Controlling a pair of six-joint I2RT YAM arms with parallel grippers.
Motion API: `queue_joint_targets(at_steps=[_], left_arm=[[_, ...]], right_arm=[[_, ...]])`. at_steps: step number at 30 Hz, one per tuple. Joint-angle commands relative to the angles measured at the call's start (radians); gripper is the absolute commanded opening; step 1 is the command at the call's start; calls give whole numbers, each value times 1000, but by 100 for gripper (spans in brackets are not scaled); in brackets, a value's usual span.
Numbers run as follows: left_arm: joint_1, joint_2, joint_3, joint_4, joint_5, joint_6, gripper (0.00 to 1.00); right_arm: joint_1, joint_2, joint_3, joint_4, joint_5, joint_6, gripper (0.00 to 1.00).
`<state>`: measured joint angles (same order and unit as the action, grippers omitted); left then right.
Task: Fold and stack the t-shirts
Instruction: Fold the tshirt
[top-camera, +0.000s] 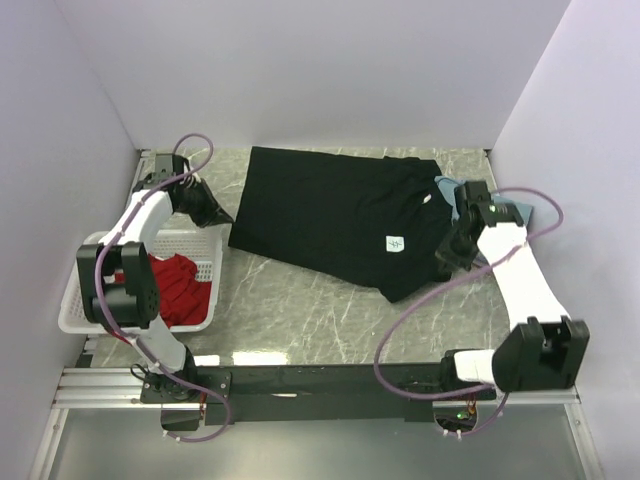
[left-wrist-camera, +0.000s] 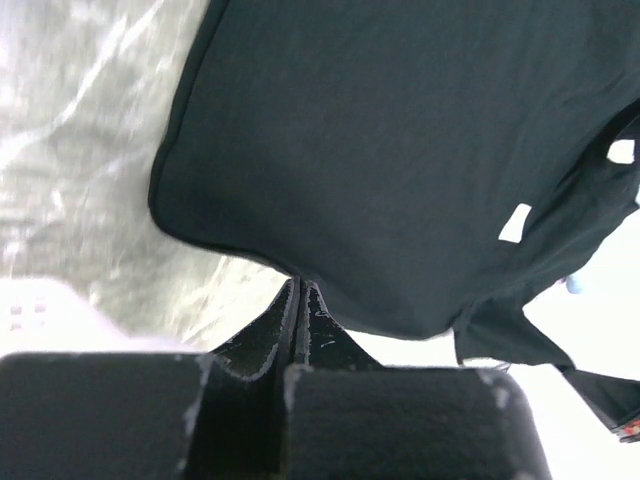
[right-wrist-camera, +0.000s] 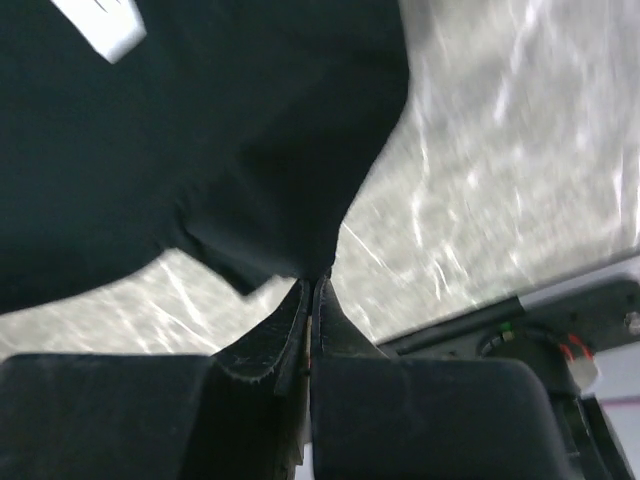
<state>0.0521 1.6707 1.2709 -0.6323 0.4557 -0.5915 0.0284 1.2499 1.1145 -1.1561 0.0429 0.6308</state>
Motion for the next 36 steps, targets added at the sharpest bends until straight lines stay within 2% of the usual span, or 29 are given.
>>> queue_joint_targets(at_steps=[1,4,19,28,36], left_arm=[[6,37,102,33,20,4,0],[12,89,160,42,17,-4,0],[32,320,358,109,84,-50,0],[34,451,493,88,103,-45,0],[35,495,515,103,87,-63,0]], right_arm=[[-22,94,126,88,-6,-59,0],[-50,212,213,98,-6,-81,0],[-99,586,663,56,9,-140,0],[-117,675,748,44,8,-149,0],[-122,740,806,39,-15,-149,0]])
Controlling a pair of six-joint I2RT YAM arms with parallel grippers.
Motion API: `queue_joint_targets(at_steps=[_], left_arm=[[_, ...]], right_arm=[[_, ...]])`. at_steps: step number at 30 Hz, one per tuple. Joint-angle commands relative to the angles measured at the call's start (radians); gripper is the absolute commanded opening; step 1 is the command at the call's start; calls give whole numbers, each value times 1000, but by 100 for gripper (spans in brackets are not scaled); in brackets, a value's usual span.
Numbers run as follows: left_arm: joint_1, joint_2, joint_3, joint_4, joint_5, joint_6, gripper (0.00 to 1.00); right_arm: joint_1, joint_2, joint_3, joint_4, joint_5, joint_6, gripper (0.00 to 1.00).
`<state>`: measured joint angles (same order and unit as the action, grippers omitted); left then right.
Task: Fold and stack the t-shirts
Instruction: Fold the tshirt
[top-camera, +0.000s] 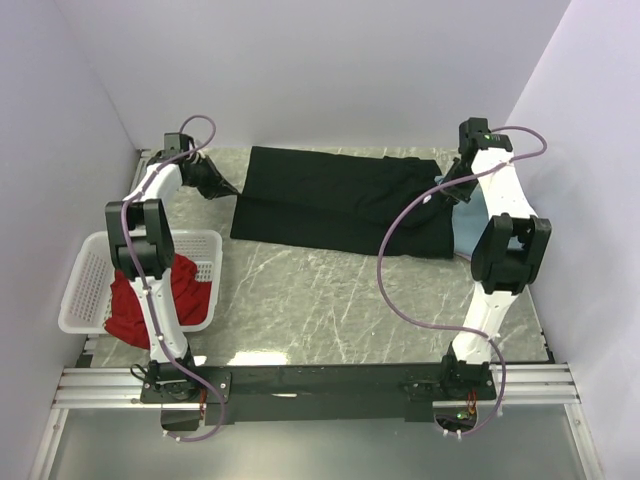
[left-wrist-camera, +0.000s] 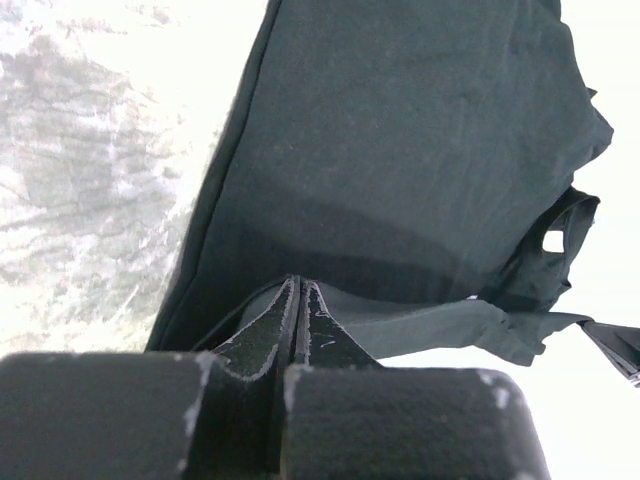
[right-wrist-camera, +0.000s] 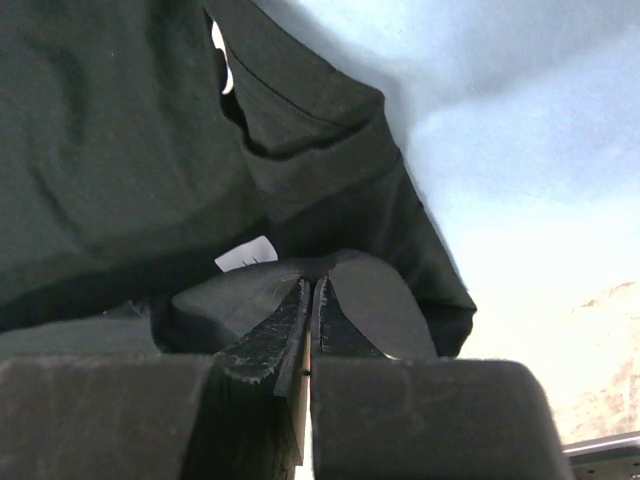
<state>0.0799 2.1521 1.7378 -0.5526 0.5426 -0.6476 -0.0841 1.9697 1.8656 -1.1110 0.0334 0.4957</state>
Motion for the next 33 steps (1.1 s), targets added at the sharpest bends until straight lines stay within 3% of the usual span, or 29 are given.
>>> queue_joint_targets(at_steps=[1,2,4,6,9,11,14,18,24,33], left_arm=[[8,20,55,20,-7,-7,0],[8,22,55,20,-18,-12,0],[9,22,71,22,-56,-20,24],[8,19,83,28,-82,-32,51],[3,6,104,39,-98,-46,62],[-9,-3,117,40,-101,-47,64],[-48,-21,117,25,-104,-34,66],[-126,-64,51,39,-84,-41,66],[-212,-116,-179,151,-18,-118,66],[-213,-89,-322,220,5,-133,67]], right_arm=[[-9,26,75,-7,-9,-14,0],[-9,41,86,-6,-15,-13,0],[-9,60,119,-3,-29,-16,0],[-9,89,154,-3,-84,-29,20],[-11,86,213,13,-144,-37,46],[-13,52,218,25,-162,-45,63],[-20,-18,178,14,-159,-68,67],[-23,-170,-55,43,-124,-103,68],[-45,-400,-420,134,-139,-115,66],[-86,-444,-601,261,-170,-147,66]])
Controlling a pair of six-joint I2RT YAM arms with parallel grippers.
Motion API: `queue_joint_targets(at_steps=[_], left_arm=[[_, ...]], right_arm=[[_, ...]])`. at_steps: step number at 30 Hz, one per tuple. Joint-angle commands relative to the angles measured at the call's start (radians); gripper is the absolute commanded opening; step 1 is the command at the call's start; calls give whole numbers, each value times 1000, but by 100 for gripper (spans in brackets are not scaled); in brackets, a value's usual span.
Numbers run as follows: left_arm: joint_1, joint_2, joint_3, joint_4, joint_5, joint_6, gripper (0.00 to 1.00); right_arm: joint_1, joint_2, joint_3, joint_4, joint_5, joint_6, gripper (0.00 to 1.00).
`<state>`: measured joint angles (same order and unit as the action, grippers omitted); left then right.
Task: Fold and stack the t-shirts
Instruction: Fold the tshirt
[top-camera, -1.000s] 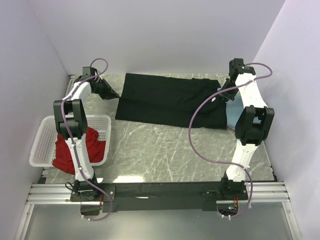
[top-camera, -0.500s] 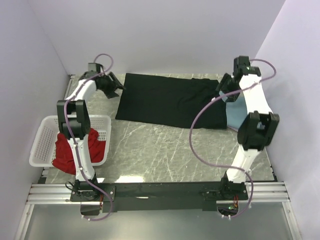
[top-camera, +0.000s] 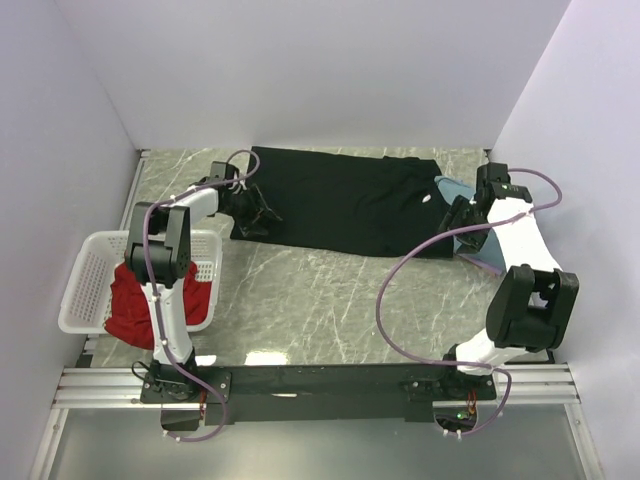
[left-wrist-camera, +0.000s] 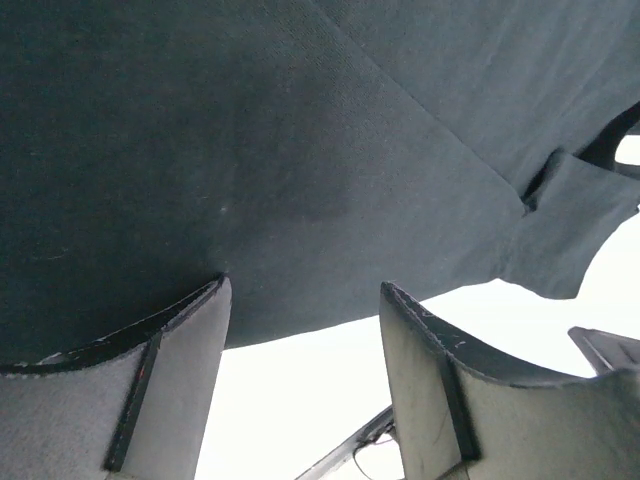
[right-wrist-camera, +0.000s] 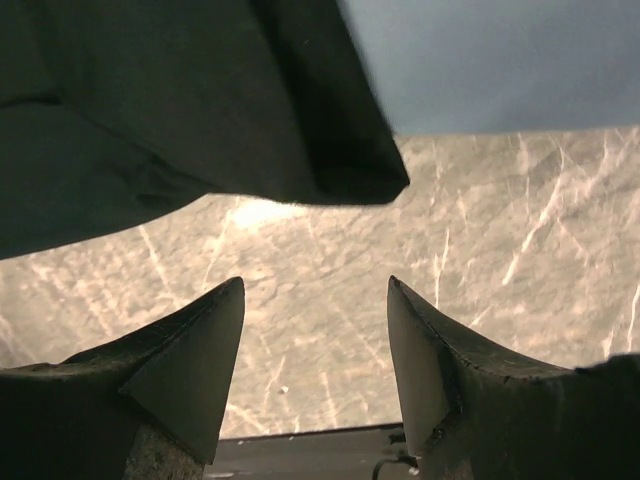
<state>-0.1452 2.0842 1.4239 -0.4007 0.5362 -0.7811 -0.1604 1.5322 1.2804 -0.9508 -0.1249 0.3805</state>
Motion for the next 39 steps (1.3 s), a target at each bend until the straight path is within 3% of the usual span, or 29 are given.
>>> queue_joint_targets(at_steps=[1,15,21,28,32,39], left_arm=[[13,-15,-11,68,10,2,68],[68,28,-14,-3,-81,101,68],[91,39,12,-27,-97,132,68],[113,71,64,-58,-90,189,68],[125,89,96,-92,-94,241,69],[136,117,148,-128,-111,299,68]], right_arm=[[-11,11,-21,112,-12,-34,66],[-25,123,-49,211,-50,-81,63],[-25,115,-67,207,-71,-80,46],[-25,123,-95,208,-143,-84,15],[-24,131,-119,227,-177,-71,15],[2,125,-153,244,-223,-84,29]])
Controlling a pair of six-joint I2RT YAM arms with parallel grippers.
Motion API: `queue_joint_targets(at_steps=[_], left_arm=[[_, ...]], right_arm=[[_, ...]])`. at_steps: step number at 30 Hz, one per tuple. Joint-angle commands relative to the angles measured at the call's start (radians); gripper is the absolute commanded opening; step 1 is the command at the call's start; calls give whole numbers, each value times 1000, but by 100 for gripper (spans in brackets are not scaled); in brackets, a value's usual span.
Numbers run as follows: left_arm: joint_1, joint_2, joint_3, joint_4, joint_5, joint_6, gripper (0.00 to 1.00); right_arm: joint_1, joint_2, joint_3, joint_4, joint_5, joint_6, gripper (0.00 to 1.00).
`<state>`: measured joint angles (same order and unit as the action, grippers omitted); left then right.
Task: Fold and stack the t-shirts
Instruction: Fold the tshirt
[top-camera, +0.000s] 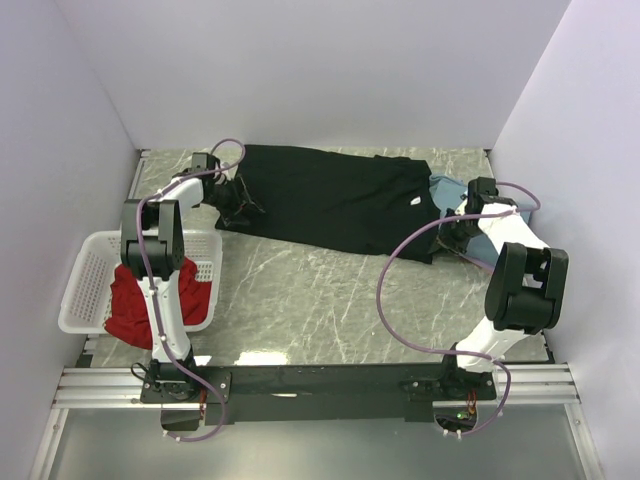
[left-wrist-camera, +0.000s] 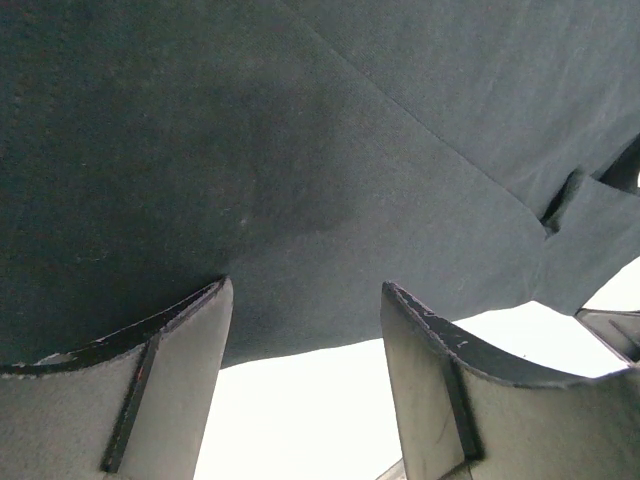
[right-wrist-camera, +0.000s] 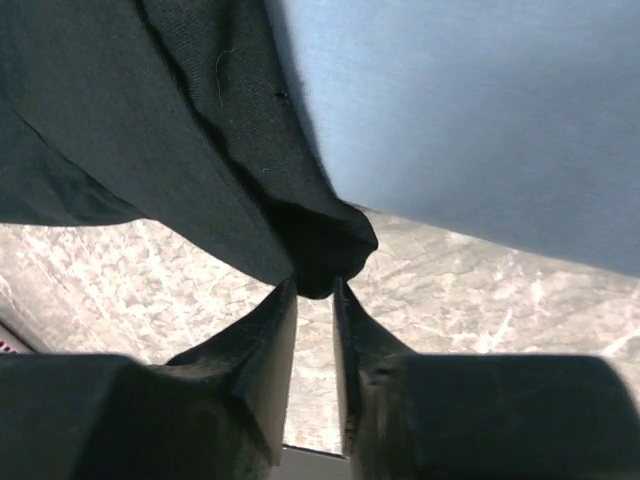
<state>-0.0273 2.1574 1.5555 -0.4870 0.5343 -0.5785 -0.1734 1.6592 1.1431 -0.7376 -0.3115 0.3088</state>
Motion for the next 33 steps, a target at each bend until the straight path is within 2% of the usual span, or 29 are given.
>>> queue_joint_targets(at_steps=[1,8,17,24,27,31,33], left_arm=[[18,48,21,-48,-115,104,69],[20,48,25,-61,-122,132,69],[23,35,8,-59,-142,135,69],[24,32,21,-71,-149,141,70],[24,24,14,-67,-148,140,69],[24,19,3,-62,-146,135,69],[24,19,-6,-59,-146,134,69]], right_arm=[[21,-6,-19,35,-40,-16,31],[54,30,-10,60,-77,-20,33],[63,77,50,21,14,-42,26],[60,39,83,-14,104,-86,41],[58,54,81,-11,97,-102,43],[58,76,86,9,43,-99,41],[58,91,92,17,16,-97,33]])
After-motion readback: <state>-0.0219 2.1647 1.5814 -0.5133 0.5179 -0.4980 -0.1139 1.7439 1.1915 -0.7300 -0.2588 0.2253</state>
